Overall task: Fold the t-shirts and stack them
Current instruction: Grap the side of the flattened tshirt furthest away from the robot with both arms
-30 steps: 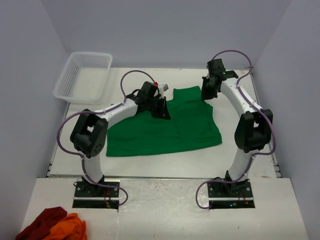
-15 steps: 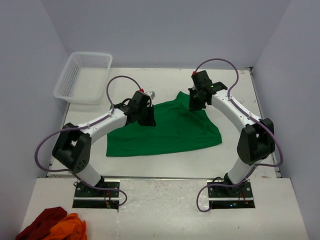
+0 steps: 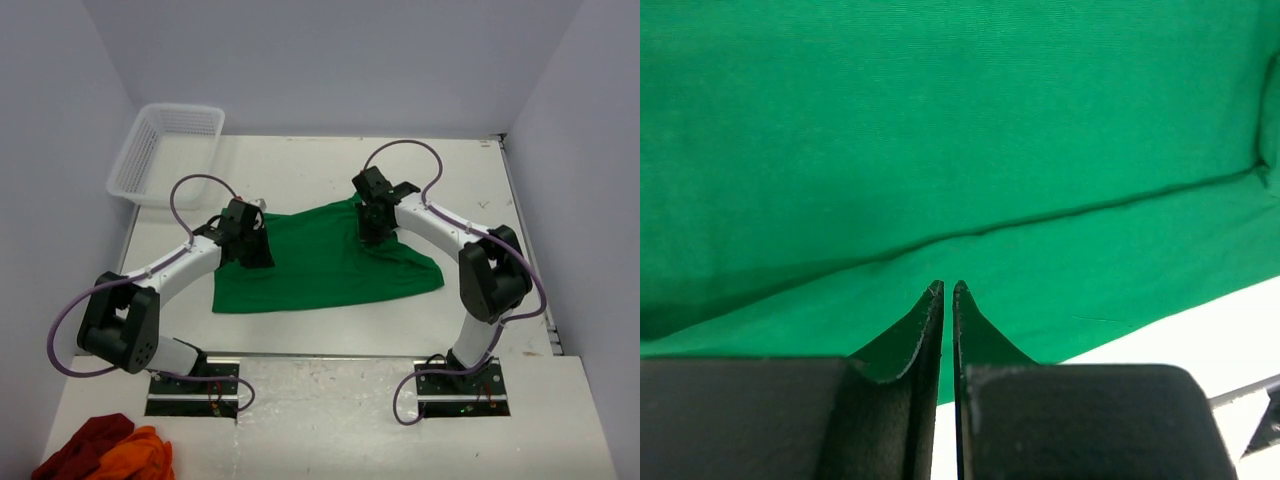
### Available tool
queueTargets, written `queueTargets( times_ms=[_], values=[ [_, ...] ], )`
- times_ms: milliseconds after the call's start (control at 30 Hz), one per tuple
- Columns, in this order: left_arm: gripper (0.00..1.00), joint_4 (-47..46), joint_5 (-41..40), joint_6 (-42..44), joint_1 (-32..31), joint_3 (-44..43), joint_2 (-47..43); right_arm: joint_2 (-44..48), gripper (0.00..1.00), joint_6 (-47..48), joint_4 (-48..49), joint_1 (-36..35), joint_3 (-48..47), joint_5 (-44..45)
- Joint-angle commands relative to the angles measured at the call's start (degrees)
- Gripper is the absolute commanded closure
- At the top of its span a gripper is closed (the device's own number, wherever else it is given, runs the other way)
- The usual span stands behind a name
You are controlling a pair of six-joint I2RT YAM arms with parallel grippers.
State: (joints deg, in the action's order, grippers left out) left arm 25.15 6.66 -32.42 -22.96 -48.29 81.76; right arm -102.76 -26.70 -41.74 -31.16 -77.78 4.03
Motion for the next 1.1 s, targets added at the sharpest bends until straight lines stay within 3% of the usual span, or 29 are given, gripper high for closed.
queueTargets(
  times_ms=[0, 300, 733, 900, 1067],
  values=[
    [0.93, -2.73, 2.66, -1.67, -0.07, 0.13, -0.02, 0.55, 1.00, -0.81, -0.18, 0.04, -2.81, 6.60],
    [0.87, -2.38, 4.77, -0.98, -0.07, -2.42, 1.48, -0.77, 1.00, -2.56, -3.17, 2.33, -3.79, 9.23],
    [0.87, -2.29, 8.54, 0.17, -0.24, -11.73, 8.14, 1.94, 1.00, -1.51, -0.89, 2.42, 1.84, 3.69],
    [0.94, -4.58, 14.70, 0.70, -3.92, -18.67, 15.34, 0.03, 0.64, -2.83, -6.94, 5.04, -7.96, 9.32],
    [1.00, -4.93, 18.47, 0.96, -10.08, -26.84, 22.90, -5.34, 0.48, -0.29, -10.64, 12.08, -18.53, 3.53]
  ],
)
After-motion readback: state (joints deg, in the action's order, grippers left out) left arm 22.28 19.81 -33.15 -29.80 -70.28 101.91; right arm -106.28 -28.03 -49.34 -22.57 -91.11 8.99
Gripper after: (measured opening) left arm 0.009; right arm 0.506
